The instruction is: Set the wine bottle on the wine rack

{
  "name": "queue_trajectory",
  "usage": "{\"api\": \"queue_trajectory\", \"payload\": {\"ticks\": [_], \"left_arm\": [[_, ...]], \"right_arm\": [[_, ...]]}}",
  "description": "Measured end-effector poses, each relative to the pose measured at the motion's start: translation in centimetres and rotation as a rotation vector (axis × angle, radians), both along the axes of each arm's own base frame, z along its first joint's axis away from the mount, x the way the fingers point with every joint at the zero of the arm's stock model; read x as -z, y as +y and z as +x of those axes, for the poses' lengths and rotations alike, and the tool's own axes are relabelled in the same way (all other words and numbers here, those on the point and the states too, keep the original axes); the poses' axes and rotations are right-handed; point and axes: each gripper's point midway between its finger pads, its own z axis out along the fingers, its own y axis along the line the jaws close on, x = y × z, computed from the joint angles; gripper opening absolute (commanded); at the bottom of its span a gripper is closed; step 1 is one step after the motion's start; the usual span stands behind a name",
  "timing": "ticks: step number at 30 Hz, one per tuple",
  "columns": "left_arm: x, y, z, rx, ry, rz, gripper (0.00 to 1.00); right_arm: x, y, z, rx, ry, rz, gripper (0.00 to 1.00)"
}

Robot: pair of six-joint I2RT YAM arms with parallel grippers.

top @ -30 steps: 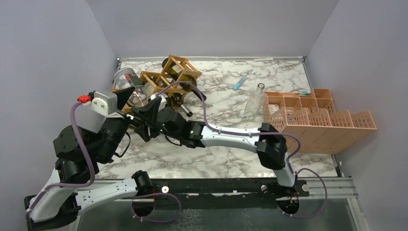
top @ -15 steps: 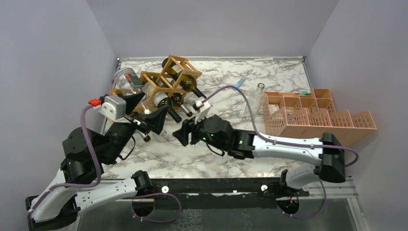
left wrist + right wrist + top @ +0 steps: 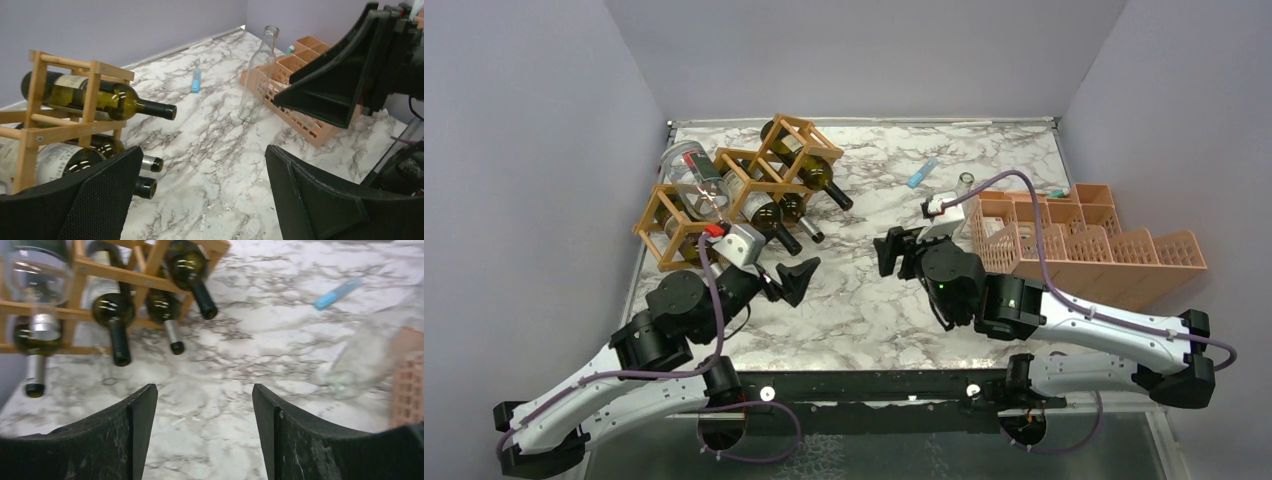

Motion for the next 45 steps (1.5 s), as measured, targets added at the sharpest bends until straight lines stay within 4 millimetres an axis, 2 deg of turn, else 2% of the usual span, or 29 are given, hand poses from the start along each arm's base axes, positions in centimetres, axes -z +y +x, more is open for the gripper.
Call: {"api": "queue_trajectory", "payload": {"ticks": [4,7,18,22,26,31,41,45], "left_arm": [[2.1,-1.4,0.0,0.038,0.024,0.018,0.99],[3.1,-2.3,0.3,0.045,0.038,0.031,0.99],[6.4,-5.0,1.8,0.036,0.103,0.094,0.99],[7.5,-5.6,2.2,0.03,0.129,0.12,0.99],[7.6,-5.5,2.1,0.03,0.128,0.092,0.99],[8.4,-5.2,1.8,0.033,0.133,0.066,0.99],[9.5,-5.8,1.3,0.058,0.167,0.025,0.99],[10.0,-6.2,1.1,0.076,0.18,0.015,0.99]], "right_arm": [[0.9,-3.0,1.8,0.12,-0.017,-0.122,0.74],[1.0,-5.6,4.0,0.22,-0.014,-0.176,0.74],[2.2,-14.0,8.5,0.492,0.072,-0.249,0.77],[3.0,-16.3,10.5,0.547,0.113,-0.249,0.77],[3.9,-17.0,12.5,0.56,0.153,-0.266,0.77],[4.5,-16.6,14.1,0.531,0.176,-0.278,0.74],[6.2,-16.3,16.1,0.511,0.19,-0.357,0.56],[5.7,-16.4,16.6,0.503,0.16,-0.377,0.39]]}}
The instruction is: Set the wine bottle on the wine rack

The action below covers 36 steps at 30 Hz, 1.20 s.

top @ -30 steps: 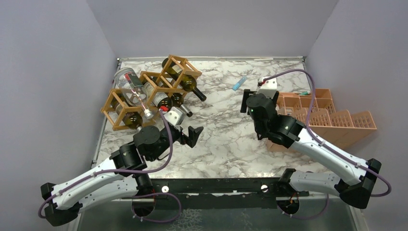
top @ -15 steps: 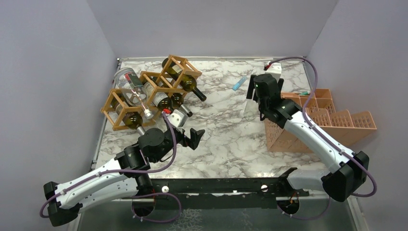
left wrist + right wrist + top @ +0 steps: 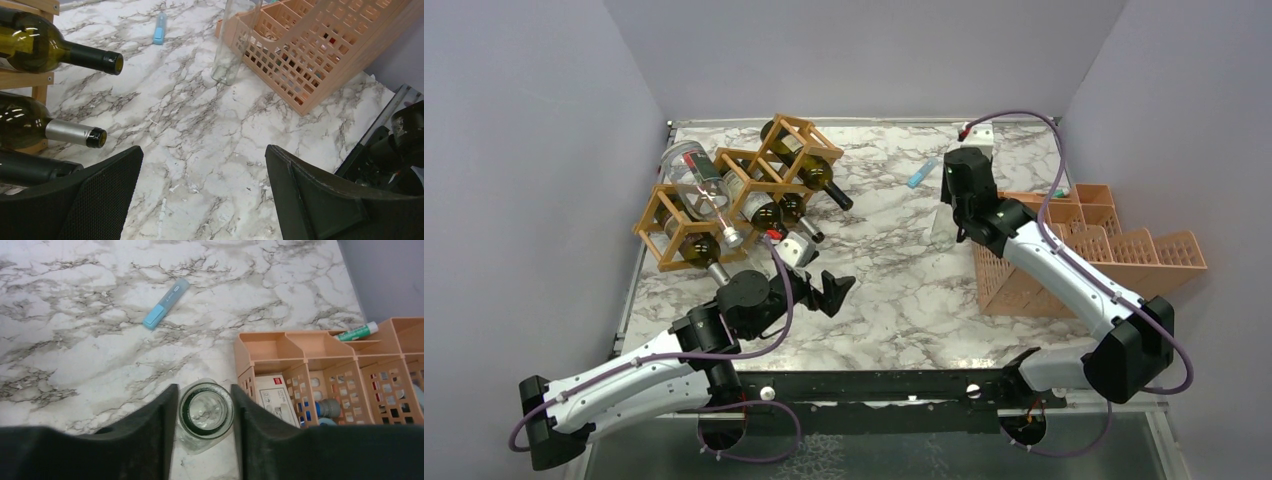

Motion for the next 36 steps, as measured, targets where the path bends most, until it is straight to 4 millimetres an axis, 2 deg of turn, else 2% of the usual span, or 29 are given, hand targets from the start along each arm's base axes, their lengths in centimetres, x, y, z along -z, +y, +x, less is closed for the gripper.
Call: {"api": "queue_trajectory", "payload": {"ticks": [6,8,15,20,24,27,33,36], "left_arm": [[0.5,-0.5,0.0,0.011,0.013,-0.014,0.99],[0.7,-0.8,0.0,0.013,0.017,-0.015,0.99],[1.3,-2.4,0.4,0.04,0.028,-0.017,0.99],[2.1,-4.4,0.6,0.083,0.024,-0.035,0.99],[4.3,-6.3,0.6,0.139,0.033,-0.013,0.99],[5.9,-7.9,0.8,0.175,0.047,0.014,0.99],[10.6,-10.4,0.6,0.261,0.087,0.105,0.98],[12.3,-11.4,0.1,0.326,0.094,0.138,0.97]], "right_arm": [[-0.2,0.4,-0.1,-0.046,-0.012,0.003,0.09],[-0.3,0.5,-0.4,-0.067,-0.009,0.006,0.02],[-0.5,1.6,-2.4,-0.191,0.04,0.046,0.01],[-2.5,2.5,-4.7,-0.294,0.024,0.121,0.01],[-3.8,3.7,-7.0,-0.405,0.017,0.189,0.01],[-4.0,4.7,-8.6,-0.495,0.035,0.232,0.01],[-2.3,7.2,-11.6,-0.69,0.117,0.289,0.01],[-1.3,8.2,-13.1,-0.793,0.151,0.299,0.01]]}}
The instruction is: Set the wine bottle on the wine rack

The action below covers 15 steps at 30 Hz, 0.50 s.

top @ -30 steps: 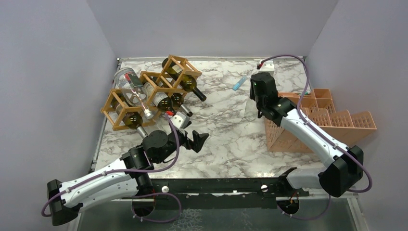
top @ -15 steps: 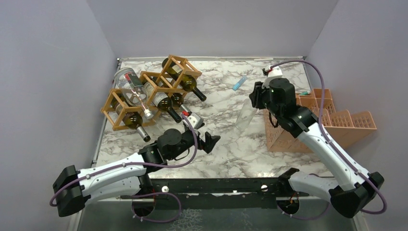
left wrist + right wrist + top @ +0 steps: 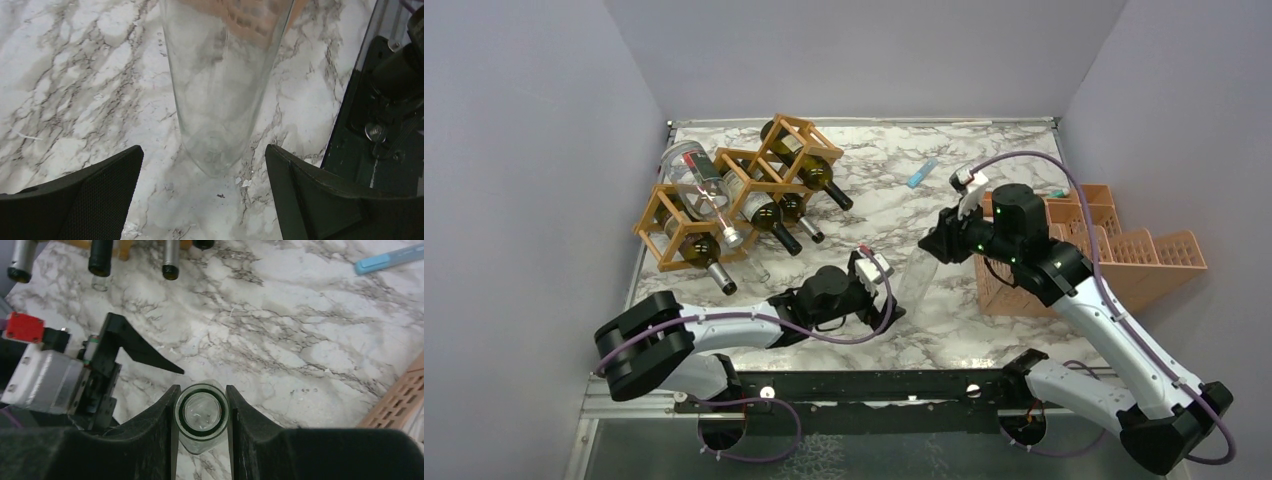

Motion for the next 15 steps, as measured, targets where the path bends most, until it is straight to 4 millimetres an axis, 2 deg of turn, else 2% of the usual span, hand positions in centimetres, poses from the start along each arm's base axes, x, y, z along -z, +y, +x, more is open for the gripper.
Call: {"api": "queue_trajectory", "payload": {"ticks": [4,9,15], "left_arm": [[1.0,-1.2,-1.0,0.092,0.0,0.003,0.97],[-0.7,-2.4,-2.4,0.208,-0.05,-0.085,0.93],[-1.2,-2.4,-4.6,0.33,-0.09,-0.147,0.88]], "right_arm": [[0.1,1.1,-2.0,-0.137,-0.007,0.018,0.01],[-0.9,1.9,-4.1,-0.268,-0.045,0.054,0.01],[-1.8,2.9,-6.3,-0.408,-0.072,0.097,0.01]]}}
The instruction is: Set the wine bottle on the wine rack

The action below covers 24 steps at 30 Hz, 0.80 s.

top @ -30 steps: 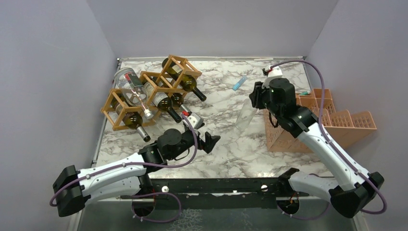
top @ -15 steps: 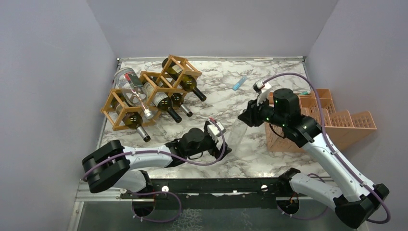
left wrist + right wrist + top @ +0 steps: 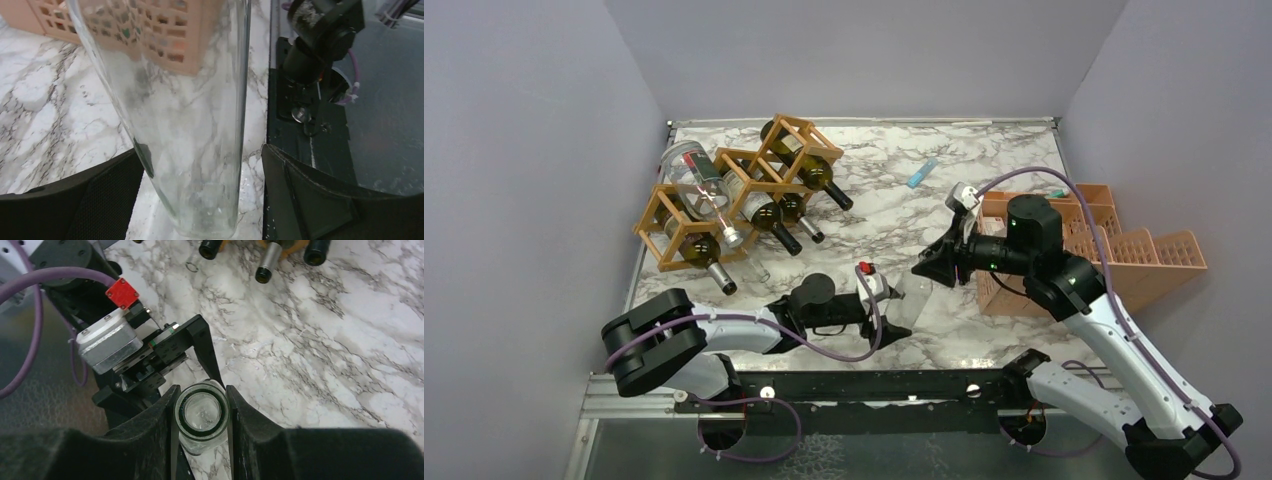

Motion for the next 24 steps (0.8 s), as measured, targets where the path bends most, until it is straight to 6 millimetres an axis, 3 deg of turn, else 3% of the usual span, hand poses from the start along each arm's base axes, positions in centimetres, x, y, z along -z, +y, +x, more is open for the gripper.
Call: {"api": "queue_trajectory", "payload": {"ticks": [5,13,14,16,19,21,24], "left_arm": [[-0.4,0.1,-1.7,0.088,-0.016,-0.04,0.72],[-1.1,0.2,-1.6,0.081,-0.021,-0.072,0.26],[-1.2,0.2,-1.5,0.073,-0.024,-0.074,0.19],[-1.3,0.2,-1.1,0.05,-0.036,-0.075,0.03],[-1.4,0.3,-0.5,0.027,-0.068,-0.074,0.0],[-1.4,0.4,0.0,0.012,-0.118,-0.063,0.0],[-1.5,0.8,0.9,-0.009,-0.227,-0.036,0.0]], "right_arm": [[-0.9,0.4,-1.7,-0.085,-0.019,0.041,0.01],[-1.6,0.8,-2.5,-0.142,-0.039,0.071,0.01],[-1.7,0.9,-2.5,-0.145,-0.041,0.074,0.04],[-1.8,0.9,-2.5,-0.149,-0.047,0.078,0.26],[-2.0,1.0,-2.4,-0.148,-0.055,0.083,0.54],[-2.2,1.0,-2.4,-0.142,-0.044,0.088,0.63],[-2.3,0.8,-2.2,-0.116,-0.037,0.089,0.68]]}}
